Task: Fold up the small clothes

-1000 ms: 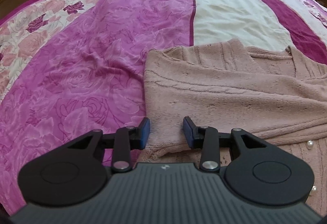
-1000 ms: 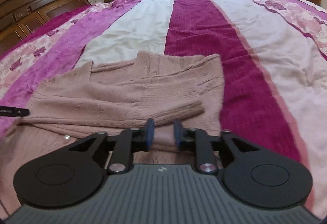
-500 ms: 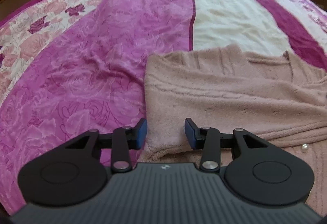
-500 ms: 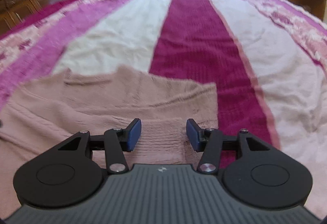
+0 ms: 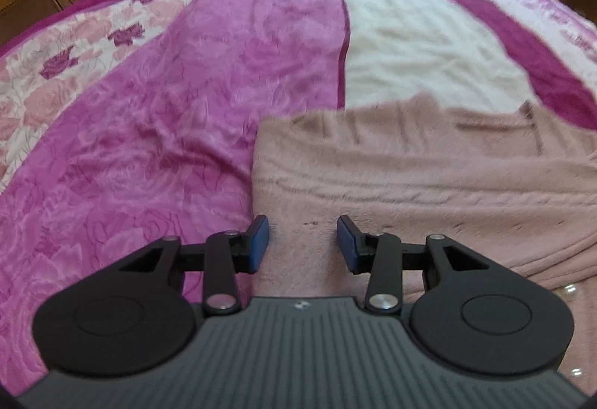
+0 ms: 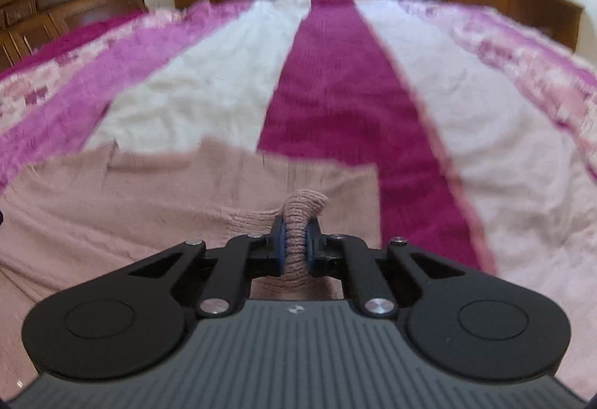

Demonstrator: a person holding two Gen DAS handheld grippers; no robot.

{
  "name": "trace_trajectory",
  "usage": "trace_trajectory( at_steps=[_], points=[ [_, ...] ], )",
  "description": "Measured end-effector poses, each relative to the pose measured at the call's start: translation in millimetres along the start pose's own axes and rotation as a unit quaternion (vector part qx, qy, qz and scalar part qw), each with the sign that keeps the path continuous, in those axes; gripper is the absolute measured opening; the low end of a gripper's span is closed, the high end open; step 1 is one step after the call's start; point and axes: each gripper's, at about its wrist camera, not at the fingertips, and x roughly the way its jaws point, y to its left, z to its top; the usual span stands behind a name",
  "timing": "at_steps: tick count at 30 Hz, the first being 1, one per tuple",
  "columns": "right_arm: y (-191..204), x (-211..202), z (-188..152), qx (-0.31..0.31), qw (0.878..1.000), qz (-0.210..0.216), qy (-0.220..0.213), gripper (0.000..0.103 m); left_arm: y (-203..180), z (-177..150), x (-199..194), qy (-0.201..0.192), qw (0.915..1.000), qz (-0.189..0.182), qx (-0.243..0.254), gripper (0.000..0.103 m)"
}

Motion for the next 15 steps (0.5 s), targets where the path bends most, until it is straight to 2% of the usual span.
trace_trajectory(
  at_steps=[2, 5, 9, 11, 13, 15],
  points=[
    [-4.2, 13.7, -8.8, 0.011, 1.0, 0.003, 0.018, 0.012, 0.2, -4.0, 6.7, 0.006, 0.9999, 0.009, 0.004, 0.046],
    [-6.5, 17.0, -12.3, 0.027, 1.0, 0.007, 0.011, 0.015, 3.4, -5.3, 7.7, 0.006, 1.0, 0.007, -0.001, 0.049],
    [-6.1, 13.7, -12.3, 0.03, 0.999, 0.012, 0.01, 0.025, 8.8, -3.2, 5.2, 0.01, 0.9999, 0.0, -0.013, 0.049],
    [-5.8, 7.3, -12.0, 0.036, 0.999, 0.014, 0.007, 0.034, 10.5, -2.9, -1.4, 0.007, 0.9999, 0.002, -0.014, 0.047],
    [-3.9, -2.8, -12.1, 0.041, 0.999, 0.02, 0.003, 0.053, 12.3, -3.8, -11.0, 0.004, 0.9999, 0.002, -0.012, 0.048],
    [-1.1, -18.6, -12.4, 0.038, 0.999, 0.025, -0.007, 0.06, 15.1, -5.8, -21.6, 0.001, 1.0, 0.001, -0.01, 0.048]
  ],
)
